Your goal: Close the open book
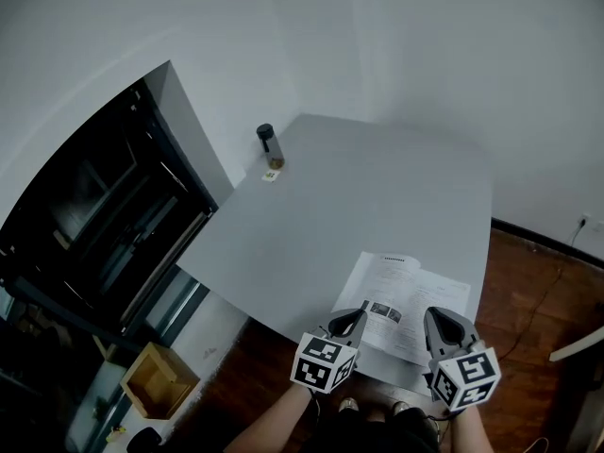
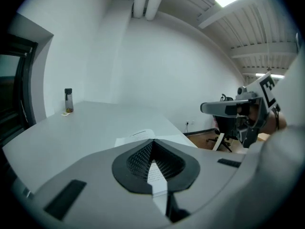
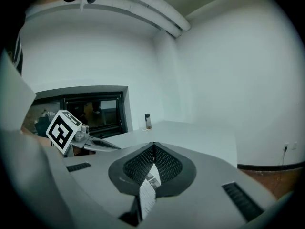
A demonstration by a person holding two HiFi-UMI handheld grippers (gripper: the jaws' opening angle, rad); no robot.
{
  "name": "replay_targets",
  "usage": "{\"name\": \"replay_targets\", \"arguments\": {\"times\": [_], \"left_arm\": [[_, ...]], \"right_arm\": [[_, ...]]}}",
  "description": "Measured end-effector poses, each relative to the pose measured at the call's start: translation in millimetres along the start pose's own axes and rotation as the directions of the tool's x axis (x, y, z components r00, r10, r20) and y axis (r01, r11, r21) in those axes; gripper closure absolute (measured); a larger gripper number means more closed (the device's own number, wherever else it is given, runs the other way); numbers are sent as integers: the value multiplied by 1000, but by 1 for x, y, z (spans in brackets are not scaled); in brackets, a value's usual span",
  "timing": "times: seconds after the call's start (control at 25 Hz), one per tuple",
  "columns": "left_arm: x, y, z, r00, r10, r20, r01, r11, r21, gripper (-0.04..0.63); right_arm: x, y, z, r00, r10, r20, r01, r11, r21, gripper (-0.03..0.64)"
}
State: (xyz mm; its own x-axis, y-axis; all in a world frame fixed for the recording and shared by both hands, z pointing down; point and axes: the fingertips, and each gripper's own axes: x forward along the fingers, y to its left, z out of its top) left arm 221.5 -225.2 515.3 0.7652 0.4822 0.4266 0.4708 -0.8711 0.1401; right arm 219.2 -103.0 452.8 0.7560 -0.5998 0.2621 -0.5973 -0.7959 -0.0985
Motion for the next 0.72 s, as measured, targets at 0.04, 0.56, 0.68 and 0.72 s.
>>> {"name": "replay_targets", "arguments": {"times": [0.04,0.56,0.68,0.72], "left_arm": [[2,1,-2,1000,-8,-10,8,1000,6,591],[23,17,-51,990,-40,-137,41,999,5,591],[23,13,-58,988,-46,-146,45,999,-10,591],[23,13,-60,988,-46,-147,45,999,-12,591]], "right_arm": [[0,0,-4,1000,-13,-11,13,1000,5,614],[-2,9,-53,990,-58,-126,63,997,34,614],[9,18,-68,985,-27,-169,31,999,18,614],[15,21,-72,983,-15,-184,17,1000,10,614]]}}
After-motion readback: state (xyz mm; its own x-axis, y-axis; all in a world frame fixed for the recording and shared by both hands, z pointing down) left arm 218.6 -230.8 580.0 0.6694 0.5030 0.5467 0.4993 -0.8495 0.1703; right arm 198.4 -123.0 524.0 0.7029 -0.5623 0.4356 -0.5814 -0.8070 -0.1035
